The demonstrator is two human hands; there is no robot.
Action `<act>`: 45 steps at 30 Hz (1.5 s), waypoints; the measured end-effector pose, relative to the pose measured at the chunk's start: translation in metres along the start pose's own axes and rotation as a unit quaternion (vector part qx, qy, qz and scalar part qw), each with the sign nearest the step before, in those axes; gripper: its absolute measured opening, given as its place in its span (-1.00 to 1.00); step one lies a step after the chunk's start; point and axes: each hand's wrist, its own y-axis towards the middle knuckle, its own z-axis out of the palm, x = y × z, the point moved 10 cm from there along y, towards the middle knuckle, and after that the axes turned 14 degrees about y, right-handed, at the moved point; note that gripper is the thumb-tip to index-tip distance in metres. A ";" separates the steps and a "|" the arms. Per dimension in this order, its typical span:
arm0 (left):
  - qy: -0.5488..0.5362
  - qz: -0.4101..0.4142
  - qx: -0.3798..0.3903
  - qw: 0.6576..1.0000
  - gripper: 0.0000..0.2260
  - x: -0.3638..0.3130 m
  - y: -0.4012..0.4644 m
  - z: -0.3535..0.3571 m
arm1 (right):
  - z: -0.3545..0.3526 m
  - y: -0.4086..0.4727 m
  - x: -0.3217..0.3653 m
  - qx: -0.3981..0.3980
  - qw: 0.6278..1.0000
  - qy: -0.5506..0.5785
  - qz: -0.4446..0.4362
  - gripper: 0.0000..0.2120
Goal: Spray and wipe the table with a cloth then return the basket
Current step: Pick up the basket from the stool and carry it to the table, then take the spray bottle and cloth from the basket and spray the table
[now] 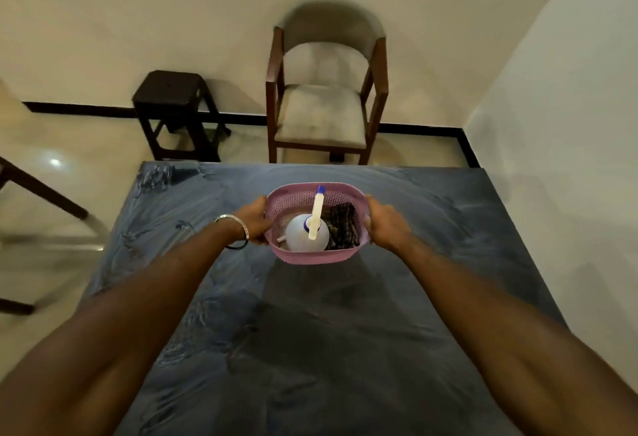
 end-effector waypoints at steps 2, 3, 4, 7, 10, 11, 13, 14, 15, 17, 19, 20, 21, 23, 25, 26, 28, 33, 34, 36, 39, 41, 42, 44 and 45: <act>-0.011 -0.013 -0.008 1.000 -0.58 -0.003 0.011 -0.002 | 0.001 0.018 -0.006 0.016 1.000 0.002 -0.008 -0.62; -0.010 -0.018 -0.012 1.000 -0.59 -0.005 0.018 -0.003 | 0.000 0.026 -0.010 0.020 1.000 0.002 -0.006 -0.61; -0.009 -0.018 -0.016 1.000 -0.59 -0.006 0.025 -0.004 | 0.000 0.035 -0.015 0.022 1.000 0.001 -0.006 -0.60; -0.004 -0.014 -0.013 1.000 -0.59 -0.013 0.047 -0.007 | -0.002 0.056 -0.025 0.023 1.000 -0.005 0.001 -0.55; -0.011 -0.017 -0.007 1.000 -0.56 -0.014 0.069 -0.011 | -0.002 0.076 -0.033 0.024 1.000 0.001 0.007 -0.55; -0.009 -0.018 -0.006 1.000 -0.55 -0.014 0.076 -0.013 | -0.002 0.083 -0.035 0.026 1.000 0.003 0.011 -0.56; -0.010 -0.017 -0.004 1.000 -0.53 -0.015 0.090 -0.016 | -0.004 0.095 -0.038 0.025 1.000 0.000 0.014 -0.59; -0.011 -0.016 -0.003 1.000 -0.53 -0.015 0.097 -0.017 | -0.005 0.101 -0.041 0.024 1.000 -0.004 0.012 -0.60; -0.009 -0.016 -0.002 1.000 -0.53 -0.016 0.101 -0.019 | -0.007 0.104 -0.041 0.022 1.000 -0.009 0.013 -0.62; -0.013 -0.015 0.000 1.000 -0.53 -0.018 0.112 -0.020 | -0.008 0.111 -0.043 0.022 1.000 -0.006 0.014 -0.62; -0.015 -0.015 -0.002 1.000 -0.52 -0.018 0.121 -0.020 | -0.010 0.118 -0.047 0.021 1.000 0.001 0.017 -0.61; -0.015 -0.014 -0.005 1.000 -0.52 -0.018 0.124 -0.020 | -0.009 0.122 -0.050 0.021 1.000 0.000 0.017 -0.62; -0.013 -0.014 -0.006 1.000 -0.53 -0.018 0.127 -0.019 | -0.008 0.124 -0.053 0.023 1.000 -0.004 0.021 -0.62; -0.014 -0.018 -0.003 1.000 -0.55 -0.015 0.132 -0.016 | -0.006 0.128 -0.056 0.023 0.999 -0.008 0.023 -0.62; -0.016 -0.022 -0.002 1.000 -0.56 -0.012 0.136 -0.013 | -0.005 0.129 -0.057 0.020 1.000 -0.002 0.023 -0.60; -0.020 -0.024 -0.002 1.000 -0.57 -0.011 0.136 -0.013 | -0.004 0.131 -0.057 0.020 1.000 0.002 0.022 -0.59; -0.029 -0.028 -0.004 0.999 -0.57 -0.009 0.138 -0.012 | -0.003 0.132 -0.057 0.017 0.999 0.006 0.028 -0.53; -0.046 -0.028 -0.005 0.999 -0.56 -0.008 0.137 -0.011 | -0.001 0.131 -0.060 0.012 0.999 0.002 0.036 -0.44; -0.049 -0.032 -0.007 0.998 -0.56 -0.008 0.136 -0.010 | 0.000 0.131 -0.059 0.012 0.999 -0.001 0.037 -0.42; -0.044 -0.032 -0.013 0.998 -0.56 -0.010 0.133 -0.009 | 0.001 0.132 -0.060 0.017 0.999 -0.001 0.044 -0.40; -0.021 -0.017 -0.049 0.998 -0.51 -0.018 0.127 -0.012 | -0.002 0.132 -0.056 0.019 0.998 0.018 0.055 -0.45; -0.031 -0.009 -0.087 0.996 -0.48 -0.021 0.123 -0.018 | -0.012 0.131 -0.047 -0.021 0.998 0.035 0.040 -0.58; -0.040 -0.009 -0.110 0.993 -0.45 -0.021 0.121 -0.022 | -0.018 0.129 -0.040 -0.050 0.998 0.039 0.025 -0.62; -0.053 0.014 -0.145 0.988 -0.40 -0.026 0.113 -0.030 | -0.028 0.124 -0.024 -0.092 0.995 0.047 -0.002 -0.63; -0.057 0.042 -0.150 0.986 -0.39 -0.032 0.110 -0.032 | -0.030 0.123 -0.016 -0.104 0.993 0.047 -0.017 -0.64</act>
